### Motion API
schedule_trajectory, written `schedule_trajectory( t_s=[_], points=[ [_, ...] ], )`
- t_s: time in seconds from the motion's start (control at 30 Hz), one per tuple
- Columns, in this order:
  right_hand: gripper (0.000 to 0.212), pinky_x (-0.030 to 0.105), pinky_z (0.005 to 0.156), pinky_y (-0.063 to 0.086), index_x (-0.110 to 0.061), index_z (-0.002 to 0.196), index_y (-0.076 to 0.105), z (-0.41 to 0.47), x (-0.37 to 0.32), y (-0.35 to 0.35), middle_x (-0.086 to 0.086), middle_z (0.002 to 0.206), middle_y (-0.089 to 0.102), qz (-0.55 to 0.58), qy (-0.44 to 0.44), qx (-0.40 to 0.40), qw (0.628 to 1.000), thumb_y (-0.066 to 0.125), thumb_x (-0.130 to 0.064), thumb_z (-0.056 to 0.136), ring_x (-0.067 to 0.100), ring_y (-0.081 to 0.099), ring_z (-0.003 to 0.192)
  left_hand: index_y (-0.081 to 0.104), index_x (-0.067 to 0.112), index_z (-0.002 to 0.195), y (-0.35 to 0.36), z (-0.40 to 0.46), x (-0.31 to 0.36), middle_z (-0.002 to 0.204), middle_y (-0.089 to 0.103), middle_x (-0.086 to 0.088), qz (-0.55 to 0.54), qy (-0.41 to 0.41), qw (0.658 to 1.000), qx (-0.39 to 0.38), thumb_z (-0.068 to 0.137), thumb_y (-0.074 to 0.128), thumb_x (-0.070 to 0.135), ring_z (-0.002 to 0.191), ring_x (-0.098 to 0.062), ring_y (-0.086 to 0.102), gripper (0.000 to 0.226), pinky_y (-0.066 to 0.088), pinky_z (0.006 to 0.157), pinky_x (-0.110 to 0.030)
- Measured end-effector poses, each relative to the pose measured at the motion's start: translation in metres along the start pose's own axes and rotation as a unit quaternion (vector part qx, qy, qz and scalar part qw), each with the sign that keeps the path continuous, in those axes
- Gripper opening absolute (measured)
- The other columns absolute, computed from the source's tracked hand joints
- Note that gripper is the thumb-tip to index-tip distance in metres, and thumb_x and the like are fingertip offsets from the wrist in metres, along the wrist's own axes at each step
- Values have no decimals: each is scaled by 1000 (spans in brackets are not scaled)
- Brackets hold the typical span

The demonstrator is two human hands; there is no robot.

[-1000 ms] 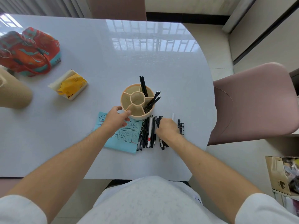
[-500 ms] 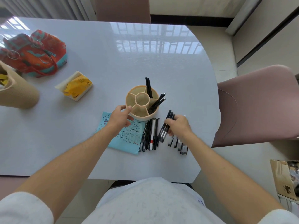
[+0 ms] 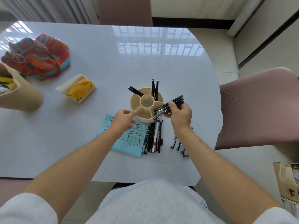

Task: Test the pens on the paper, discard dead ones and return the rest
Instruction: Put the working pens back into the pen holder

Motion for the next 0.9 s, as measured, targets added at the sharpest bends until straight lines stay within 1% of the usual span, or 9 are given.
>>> schedule_trajectory(
  t_s=[0.13,0.23,0.33,0.43,0.5,0.6,0.73,0.83,0.9],
  points=[
    [9,32,63,63,-12,95,65,9,-3,7,8,91,73,-44,-38,21,998,70,-19,95,23,76,85,49,20,129,4,1,4,89,74,-10,-5,16,1000,-23,91,67,45,65,-17,65,49,58,67,-33],
    [8,45,75,64,-21,90,65,15,-4,10,4,91,73,-91,-63,25,993,70,-26,94,24,74,89,49,22,128,8,1,4,90,74,-7,7,19,999,-34,92,67,43,68,-16,67,46,57,66,-31],
    [10,49,78,63,-30,86,63,18,-5,11,0,89,73,-111,-74,12,991,71,-30,92,22,74,88,50,23,127,11,0,3,92,74,-7,11,17,999,-40,92,67,43,71,-17,67,44,58,68,-32],
    [7,46,82,63,-27,91,66,21,2,15,-1,92,73,-140,-62,-38,987,73,-30,91,20,73,91,50,23,126,11,0,3,91,74,-8,1,17,999,-42,91,68,43,69,-17,65,44,58,70,-33],
    [20,41,82,63,-22,102,68,19,7,13,-1,97,74,-151,-53,-68,985,75,-34,88,18,73,95,50,23,125,10,-1,4,91,75,-8,1,18,999,-44,91,68,43,68,-17,65,43,57,69,-33],
    [35,33,72,64,-20,111,68,16,14,-5,1,101,73,-146,-42,-87,984,72,-44,85,15,73,91,50,23,125,10,0,5,91,75,-9,-1,20,999,-45,91,68,43,69,-17,65,43,57,69,-33],
    [11,36,73,64,-26,96,70,19,32,-65,-1,91,74,-191,-23,-16,981,67,-36,92,19,75,85,50,24,125,10,0,5,91,75,-7,6,24,999,-44,92,67,43,71,-17,66,42,59,72,-35],
    [8,48,82,62,-20,94,70,22,48,-123,2,88,75,-229,12,67,971,67,-26,91,24,74,85,50,24,124,9,3,2,90,75,-7,1,22,999,-45,92,67,42,68,-16,66,41,57,69,-33],
    [6,50,84,61,-18,94,70,22,57,-152,4,90,74,-255,32,94,962,68,-20,90,28,73,87,52,24,123,9,5,0,89,75,-7,-7,19,999,-47,91,68,42,65,-15,65,40,55,66,-31]
  ],
)
Point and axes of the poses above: each hand's wrist, its own z-axis towards the middle knuckle, its own y-axis out of the palm, x = y × z, the point moved 10 cm from there along z, towards the middle knuckle
